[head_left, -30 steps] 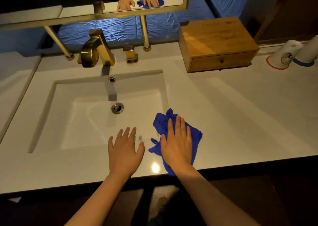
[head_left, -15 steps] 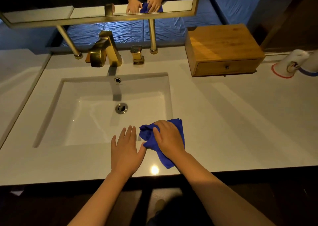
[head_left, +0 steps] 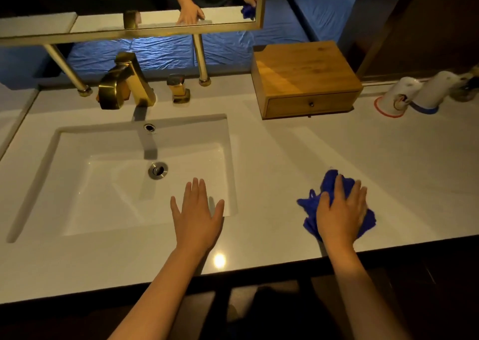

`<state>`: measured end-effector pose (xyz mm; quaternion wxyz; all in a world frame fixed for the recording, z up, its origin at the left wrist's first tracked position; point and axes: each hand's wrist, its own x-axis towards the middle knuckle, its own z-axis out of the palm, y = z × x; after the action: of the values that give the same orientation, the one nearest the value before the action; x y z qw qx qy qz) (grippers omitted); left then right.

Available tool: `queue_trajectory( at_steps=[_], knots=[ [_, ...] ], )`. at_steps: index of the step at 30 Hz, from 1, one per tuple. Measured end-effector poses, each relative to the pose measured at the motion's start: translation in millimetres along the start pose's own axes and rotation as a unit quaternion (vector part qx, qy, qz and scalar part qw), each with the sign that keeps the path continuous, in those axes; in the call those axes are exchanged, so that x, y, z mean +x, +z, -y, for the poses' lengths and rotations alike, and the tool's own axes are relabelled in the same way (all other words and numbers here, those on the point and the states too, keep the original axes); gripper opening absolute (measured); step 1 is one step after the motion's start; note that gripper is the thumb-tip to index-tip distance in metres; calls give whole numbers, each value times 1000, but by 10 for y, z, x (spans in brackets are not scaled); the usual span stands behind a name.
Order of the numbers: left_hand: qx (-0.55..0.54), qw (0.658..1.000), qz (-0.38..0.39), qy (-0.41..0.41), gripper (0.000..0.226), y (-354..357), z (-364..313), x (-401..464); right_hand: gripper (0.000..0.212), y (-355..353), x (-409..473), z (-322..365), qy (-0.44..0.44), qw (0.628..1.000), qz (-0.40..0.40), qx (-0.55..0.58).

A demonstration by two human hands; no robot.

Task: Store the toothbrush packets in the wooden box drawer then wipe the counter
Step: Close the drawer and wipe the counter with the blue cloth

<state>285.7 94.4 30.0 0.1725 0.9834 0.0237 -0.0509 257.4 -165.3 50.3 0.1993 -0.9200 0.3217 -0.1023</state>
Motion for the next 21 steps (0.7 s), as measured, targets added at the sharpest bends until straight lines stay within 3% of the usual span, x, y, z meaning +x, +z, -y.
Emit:
queue_trajectory(
  at_steps=[3,8,16,21],
  knots=[
    [50,999,0,-14,71,93,-47,32,65,168,41,-72,-11,992,52,-118],
    [67,997,-5,-25,75,93,-50,19,64,276,376,19,-104,982,73,-140],
    [59,997,-3,-42,73,73,-86,32,57,599,122,680,-364,911,190,-44],
    [69,996,-6,-49,70,98,-76,57,49,833,-194,1215,-430,871,238,12]
  ],
)
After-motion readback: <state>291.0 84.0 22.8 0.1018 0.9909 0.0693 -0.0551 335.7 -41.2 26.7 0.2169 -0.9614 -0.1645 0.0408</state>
